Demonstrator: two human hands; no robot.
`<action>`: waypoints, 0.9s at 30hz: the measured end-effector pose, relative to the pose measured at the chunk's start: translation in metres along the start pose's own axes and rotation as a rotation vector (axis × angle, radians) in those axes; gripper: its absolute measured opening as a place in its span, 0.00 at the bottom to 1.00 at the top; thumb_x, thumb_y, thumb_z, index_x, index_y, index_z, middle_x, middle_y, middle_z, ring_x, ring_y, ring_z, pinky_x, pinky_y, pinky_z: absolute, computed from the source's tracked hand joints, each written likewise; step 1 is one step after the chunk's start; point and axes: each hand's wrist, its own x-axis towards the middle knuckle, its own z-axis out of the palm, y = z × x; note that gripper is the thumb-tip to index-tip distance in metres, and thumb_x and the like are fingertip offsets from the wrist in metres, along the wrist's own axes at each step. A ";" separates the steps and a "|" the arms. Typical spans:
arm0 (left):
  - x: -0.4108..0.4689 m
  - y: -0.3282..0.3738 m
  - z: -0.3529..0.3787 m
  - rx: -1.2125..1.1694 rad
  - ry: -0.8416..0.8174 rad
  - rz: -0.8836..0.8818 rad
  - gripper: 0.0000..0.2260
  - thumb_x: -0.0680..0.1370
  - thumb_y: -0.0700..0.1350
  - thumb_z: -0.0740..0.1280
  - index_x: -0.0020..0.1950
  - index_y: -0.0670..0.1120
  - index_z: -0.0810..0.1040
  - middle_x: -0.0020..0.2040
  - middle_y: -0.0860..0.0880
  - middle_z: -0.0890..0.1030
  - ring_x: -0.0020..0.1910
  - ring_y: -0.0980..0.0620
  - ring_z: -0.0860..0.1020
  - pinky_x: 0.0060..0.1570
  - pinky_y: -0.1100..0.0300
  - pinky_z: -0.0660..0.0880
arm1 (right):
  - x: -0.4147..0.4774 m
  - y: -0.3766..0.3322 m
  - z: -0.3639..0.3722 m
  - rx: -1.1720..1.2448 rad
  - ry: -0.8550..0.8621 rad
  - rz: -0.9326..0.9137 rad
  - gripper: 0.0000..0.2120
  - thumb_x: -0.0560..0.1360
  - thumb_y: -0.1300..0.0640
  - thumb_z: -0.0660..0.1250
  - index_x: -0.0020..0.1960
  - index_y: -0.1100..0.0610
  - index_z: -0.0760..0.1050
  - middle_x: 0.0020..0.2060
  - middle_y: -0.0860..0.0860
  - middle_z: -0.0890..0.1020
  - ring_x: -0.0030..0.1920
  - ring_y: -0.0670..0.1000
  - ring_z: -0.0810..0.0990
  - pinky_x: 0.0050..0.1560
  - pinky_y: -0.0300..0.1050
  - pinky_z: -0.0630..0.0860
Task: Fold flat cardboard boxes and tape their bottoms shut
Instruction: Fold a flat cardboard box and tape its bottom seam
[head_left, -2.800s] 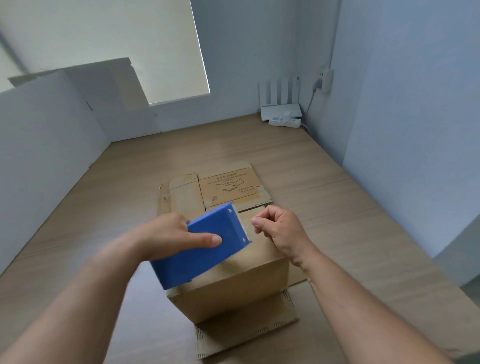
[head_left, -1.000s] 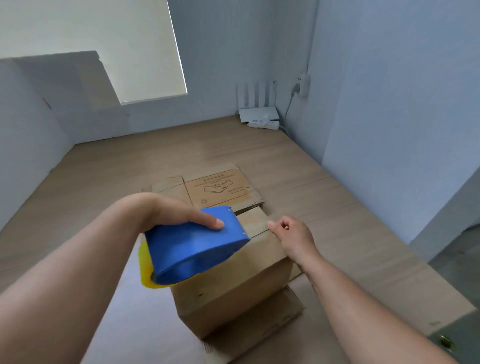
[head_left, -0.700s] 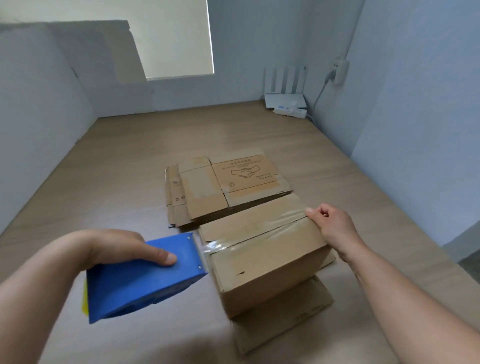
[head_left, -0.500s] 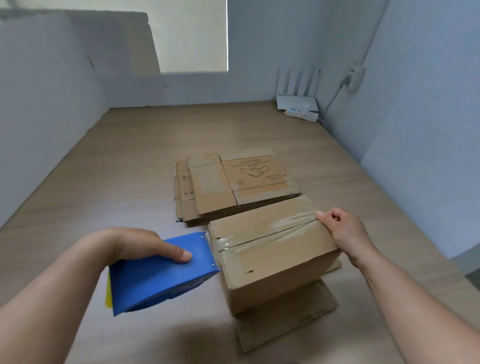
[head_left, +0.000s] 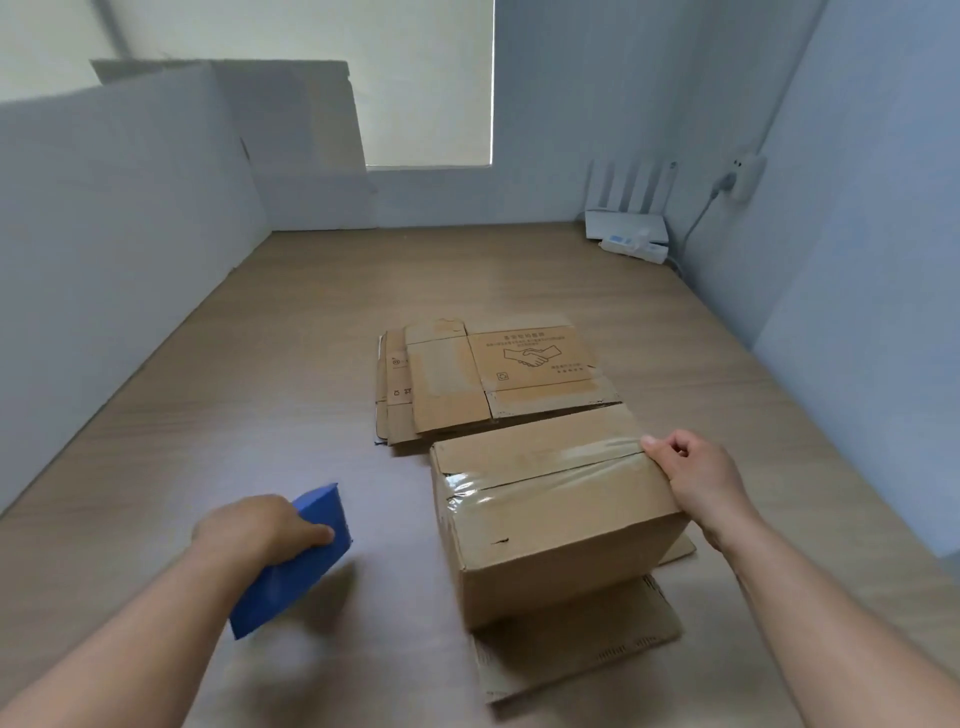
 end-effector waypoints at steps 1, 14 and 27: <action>-0.003 -0.006 0.009 -0.108 -0.009 -0.009 0.22 0.71 0.69 0.62 0.47 0.51 0.76 0.41 0.53 0.79 0.41 0.53 0.79 0.42 0.61 0.74 | 0.000 0.001 0.001 -0.004 -0.003 0.003 0.18 0.77 0.48 0.65 0.35 0.59 0.71 0.31 0.53 0.74 0.33 0.52 0.70 0.34 0.47 0.63; -0.015 0.056 0.094 -0.185 0.316 0.035 0.20 0.78 0.62 0.59 0.57 0.47 0.71 0.50 0.49 0.81 0.46 0.49 0.80 0.39 0.58 0.70 | 0.005 0.005 0.002 -0.063 -0.008 -0.082 0.18 0.77 0.49 0.63 0.38 0.63 0.71 0.31 0.54 0.74 0.36 0.55 0.71 0.35 0.48 0.63; -0.092 0.165 0.023 -1.084 0.273 0.070 0.31 0.82 0.57 0.53 0.79 0.45 0.47 0.77 0.43 0.58 0.75 0.43 0.59 0.69 0.49 0.61 | 0.004 0.010 0.006 -0.086 0.011 -0.157 0.16 0.79 0.48 0.61 0.34 0.54 0.67 0.31 0.49 0.74 0.33 0.45 0.70 0.30 0.41 0.60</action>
